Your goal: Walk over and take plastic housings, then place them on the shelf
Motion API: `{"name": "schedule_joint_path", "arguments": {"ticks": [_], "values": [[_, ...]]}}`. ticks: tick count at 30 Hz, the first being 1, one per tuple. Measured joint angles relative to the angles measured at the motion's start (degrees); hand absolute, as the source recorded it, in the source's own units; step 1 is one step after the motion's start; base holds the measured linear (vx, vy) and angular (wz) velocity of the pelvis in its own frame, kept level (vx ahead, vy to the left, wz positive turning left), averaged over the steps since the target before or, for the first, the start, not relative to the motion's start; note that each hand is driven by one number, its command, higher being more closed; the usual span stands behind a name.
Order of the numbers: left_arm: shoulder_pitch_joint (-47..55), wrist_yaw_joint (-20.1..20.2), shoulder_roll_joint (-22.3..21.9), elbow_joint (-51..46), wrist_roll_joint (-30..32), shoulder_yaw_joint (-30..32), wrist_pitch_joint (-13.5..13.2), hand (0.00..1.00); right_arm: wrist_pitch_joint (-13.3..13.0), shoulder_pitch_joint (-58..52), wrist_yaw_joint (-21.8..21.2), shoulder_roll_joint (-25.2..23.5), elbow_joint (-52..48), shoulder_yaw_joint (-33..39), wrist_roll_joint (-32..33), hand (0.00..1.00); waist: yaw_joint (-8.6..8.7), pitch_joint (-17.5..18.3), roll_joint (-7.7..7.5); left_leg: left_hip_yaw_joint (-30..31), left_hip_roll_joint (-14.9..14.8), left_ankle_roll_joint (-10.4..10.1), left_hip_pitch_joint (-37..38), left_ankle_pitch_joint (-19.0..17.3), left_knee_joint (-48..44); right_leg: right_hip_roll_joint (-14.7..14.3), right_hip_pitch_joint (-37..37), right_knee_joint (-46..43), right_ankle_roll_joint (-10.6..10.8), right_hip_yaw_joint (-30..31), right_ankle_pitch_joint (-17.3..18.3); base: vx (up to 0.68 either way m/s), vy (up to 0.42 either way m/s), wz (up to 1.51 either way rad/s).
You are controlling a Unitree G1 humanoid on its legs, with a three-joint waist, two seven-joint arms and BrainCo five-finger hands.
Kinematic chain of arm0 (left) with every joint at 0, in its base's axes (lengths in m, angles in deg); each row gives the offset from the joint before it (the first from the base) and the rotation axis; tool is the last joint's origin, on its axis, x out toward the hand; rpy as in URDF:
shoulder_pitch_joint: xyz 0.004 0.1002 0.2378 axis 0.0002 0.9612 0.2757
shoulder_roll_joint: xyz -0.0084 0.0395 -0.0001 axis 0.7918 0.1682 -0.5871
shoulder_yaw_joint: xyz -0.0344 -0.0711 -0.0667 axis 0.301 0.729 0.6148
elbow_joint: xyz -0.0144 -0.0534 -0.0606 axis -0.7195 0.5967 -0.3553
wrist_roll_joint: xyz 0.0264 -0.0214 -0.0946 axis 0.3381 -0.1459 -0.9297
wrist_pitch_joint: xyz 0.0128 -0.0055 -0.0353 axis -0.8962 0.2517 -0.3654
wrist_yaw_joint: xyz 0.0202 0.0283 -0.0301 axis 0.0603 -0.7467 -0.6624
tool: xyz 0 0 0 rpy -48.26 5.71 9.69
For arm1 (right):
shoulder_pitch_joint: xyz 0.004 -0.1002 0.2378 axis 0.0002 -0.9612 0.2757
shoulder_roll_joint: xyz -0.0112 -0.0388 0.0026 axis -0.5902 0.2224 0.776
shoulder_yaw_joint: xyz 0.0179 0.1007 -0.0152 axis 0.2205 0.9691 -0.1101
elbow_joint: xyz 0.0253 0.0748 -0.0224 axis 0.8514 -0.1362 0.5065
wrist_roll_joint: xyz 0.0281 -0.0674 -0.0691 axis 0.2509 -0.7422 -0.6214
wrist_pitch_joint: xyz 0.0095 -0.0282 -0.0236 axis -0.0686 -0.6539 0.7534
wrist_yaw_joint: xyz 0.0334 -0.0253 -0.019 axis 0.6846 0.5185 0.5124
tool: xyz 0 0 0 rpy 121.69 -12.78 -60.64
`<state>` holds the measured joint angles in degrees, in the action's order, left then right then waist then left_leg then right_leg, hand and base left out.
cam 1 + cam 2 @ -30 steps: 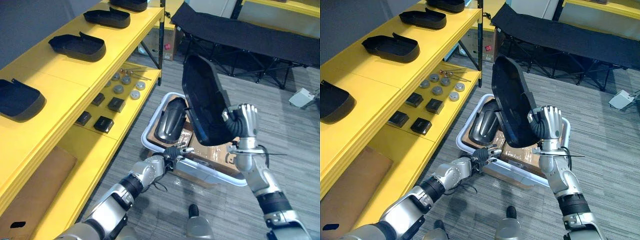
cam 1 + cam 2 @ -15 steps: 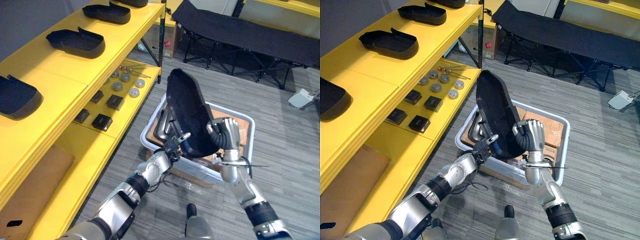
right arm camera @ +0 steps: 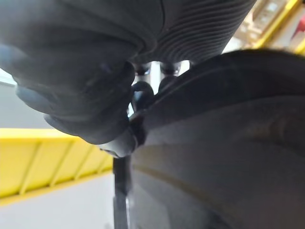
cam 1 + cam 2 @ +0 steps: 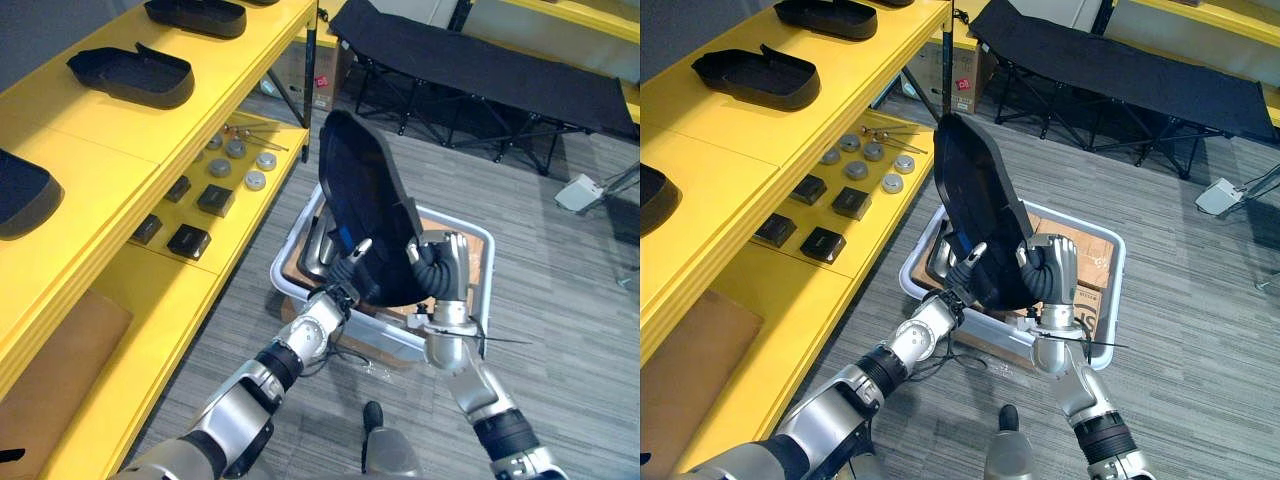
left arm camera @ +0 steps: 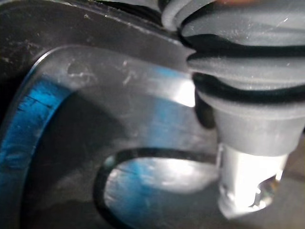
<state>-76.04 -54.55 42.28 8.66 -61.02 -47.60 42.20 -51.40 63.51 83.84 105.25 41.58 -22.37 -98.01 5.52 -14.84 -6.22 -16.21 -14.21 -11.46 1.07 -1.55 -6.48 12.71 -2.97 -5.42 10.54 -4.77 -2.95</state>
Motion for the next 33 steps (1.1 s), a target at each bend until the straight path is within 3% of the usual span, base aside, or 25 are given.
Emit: {"name": "schedule_joint_path", "arguments": {"ticks": [7, 8, 13, 17, 21, 24, 26, 28, 30, 33], "values": [[0.14, 1.22, 0.0, 0.0, -0.02, -1.53, -4.18, 1.0, -0.34, 0.02, 1.31, 0.17, -1.31, -1.41, -0.08, 1.0, 0.12, 0.07, -0.91, -0.03, 0.09, 0.0, 0.03, 0.0, 0.12, 0.09, 0.02, 0.04, 0.06, -0.04, -0.03, 0.0, 0.001, -0.01], [0.2, 1.98, 0.01, 0.0, -0.04, -1.66, -4.98, 1.0, -0.48, 0.03, 1.4, 0.25, -1.52, -1.41, -0.06, 0.0, 0.13, 0.07, -0.91, -0.02, 0.13, 0.01, 0.03, 0.01, 0.14, 0.12, 0.03, 0.05, 0.07, -0.06, -0.04, 0.0, 0.0, 0.0], [1.5, 2.83, -0.01, -1.05, 0.79, -2.55, -9.03, 1.0, -2.51, -0.54, 2.19, -0.06, -1.97, -2.12, 0.19, 0.0, 0.12, 0.07, -0.92, -0.01, 0.23, 0.04, 0.51, 0.03, 0.42, 0.22, 0.42, 0.12, 0.15, -0.12, -0.04, 0.0, 0.0, 0.0], [5.47, 1.41, -0.49, -3.89, 6.37, -1.91, -12.45, 1.0, -3.4, -3.02, 2.41, -0.46, -3.13, -3.61, 2.61, 0.0, 0.04, 0.38, -1.22, 0.19, 0.46, 0.04, 1.91, 0.07, 1.21, 0.45, 2.28, 1.12, 0.48, -0.86, -0.12, 0.0, 0.005, 0.05], [7.19, -3.62, -0.42, -6.99, 22.08, 1.07, -13.35, 1.0, -3.54, -6.21, 3.7, -1.19, -5.45, -3.69, 4.71, 0.0, -0.44, 0.82, -1.7, 0.59, 1.17, 0.21, 2.59, 1.04, 3.04, 0.88, 3.12, 1.97, 0.82, -1.55, -0.31, 0.0, 0.004, 0.08], [8.69, -8.55, -0.21, -8.4, 41.52, 2.61, -10.95, 1.0, -5.22, -7.23, 4.38, -1.73, -12.22, -3.63, 6.36, 0.0, -0.93, 3.14, -1.58, 0.28, 1.38, 0.2, 2.98, 1.47, 4.35, 0.92, 3.26, 2.92, 1.09, -1.57, -0.55, 0.01, 0.002, 0.0], [10.66, -10.03, 0.72, -8.37, 48.92, 2.88, -9.79, 1.0, -6.42, -7.15, 3.2, -1.71, -17.07, -2.06, 9.21, 0.0, -0.88, 4.67, -1.45, 0.15, 1.42, 0.2, 3.25, 1.47, 4.55, 0.92, 3.57, 3.43, 1.18, -1.58, -0.61, 0.04, 0.005, -0.03], [14.67, -11.15, 2.85, -8.26, 57.2, 6.7, -9.49, 1.0, -10.64, -7.15, -1.74, -0.95, -24.1, 2.93, 15.2, 0.0, -0.78, 5.32, -1.22, -0.27, 1.46, 0.2, 5.09, 1.47, 5.45, 0.79, 5.02, 3.98, 1.26, -1.55, -0.66, 0.03, 0.002, -0.06], [17.8, -11.62, 5.15, -8.27, 61.35, 10.66, -9.5, 1.0, -12.74, -7.16, -6.42, 0.51, -28.65, 6.78, 21.14, 0.0, -0.47, 6.51, -0.85, -0.32, 1.5, -0.05, 5.35, 1.64, 6.11, 0.73, 4.96, 4.04, 1.26, -1.58, -0.66, 0.0, 0.0, -0.02], [22.6, -14.1, 8.45, -8.87, 68.62, 16.12, -9.52, 1.0, -13.43, -7.41, -14.2, 2.17, -32.15, 12.95, 29.95, 0.0, -0.41, 7.74, -0.1, -0.58, 1.5, -0.06, 5.74, 1.65, 6.33, 0.68, 5.08, 4.1, 1.27, -1.46, -0.66, -0.02, 0.0, -0.03]]}}
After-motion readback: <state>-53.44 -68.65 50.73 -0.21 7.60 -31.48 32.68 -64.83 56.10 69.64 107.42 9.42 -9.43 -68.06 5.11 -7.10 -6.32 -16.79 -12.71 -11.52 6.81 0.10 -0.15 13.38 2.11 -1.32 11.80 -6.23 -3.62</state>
